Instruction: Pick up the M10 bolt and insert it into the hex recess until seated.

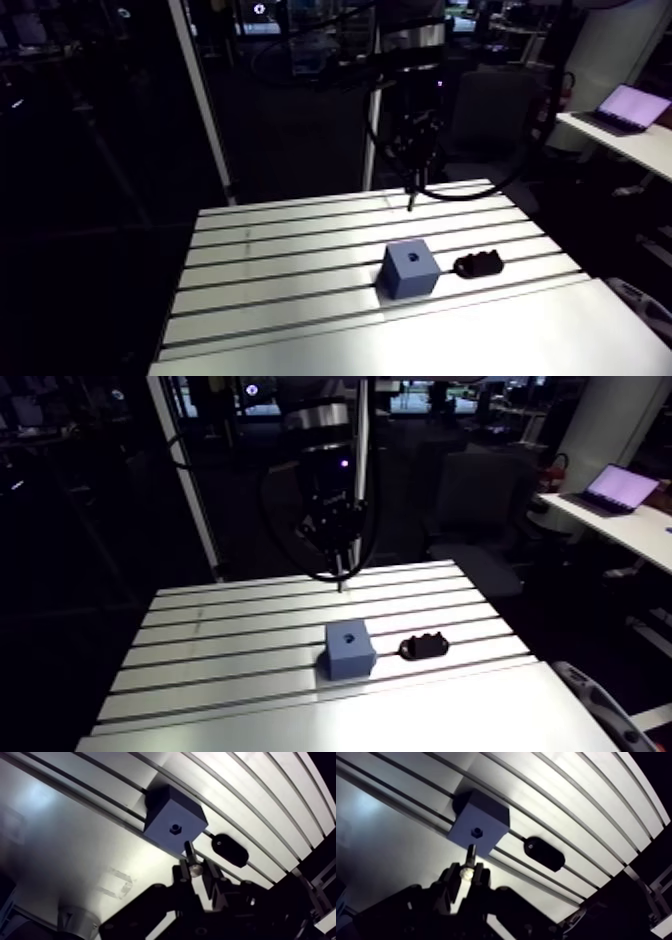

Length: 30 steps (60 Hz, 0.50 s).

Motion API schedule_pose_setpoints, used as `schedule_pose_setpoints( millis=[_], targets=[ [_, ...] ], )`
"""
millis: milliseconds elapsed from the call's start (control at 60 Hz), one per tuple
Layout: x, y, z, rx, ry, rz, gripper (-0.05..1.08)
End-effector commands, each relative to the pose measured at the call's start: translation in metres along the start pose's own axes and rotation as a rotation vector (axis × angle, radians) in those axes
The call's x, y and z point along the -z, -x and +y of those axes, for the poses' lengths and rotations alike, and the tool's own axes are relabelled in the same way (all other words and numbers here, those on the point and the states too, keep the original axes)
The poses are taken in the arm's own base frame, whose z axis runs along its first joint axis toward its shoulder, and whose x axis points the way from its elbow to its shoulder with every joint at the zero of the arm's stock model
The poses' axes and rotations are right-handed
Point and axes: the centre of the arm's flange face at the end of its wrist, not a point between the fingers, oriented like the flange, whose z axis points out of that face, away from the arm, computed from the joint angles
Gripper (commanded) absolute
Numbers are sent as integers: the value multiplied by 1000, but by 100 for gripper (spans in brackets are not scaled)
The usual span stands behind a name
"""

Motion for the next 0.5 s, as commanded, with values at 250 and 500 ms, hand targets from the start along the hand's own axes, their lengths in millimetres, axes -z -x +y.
schedule_pose_setpoints(
  millis=[250, 500],
  targets=[
    [-8, 1, -3, -1, -3, -4, 108],
    [-14, 0, 0, -43, -12, 14, 108]
  ],
)
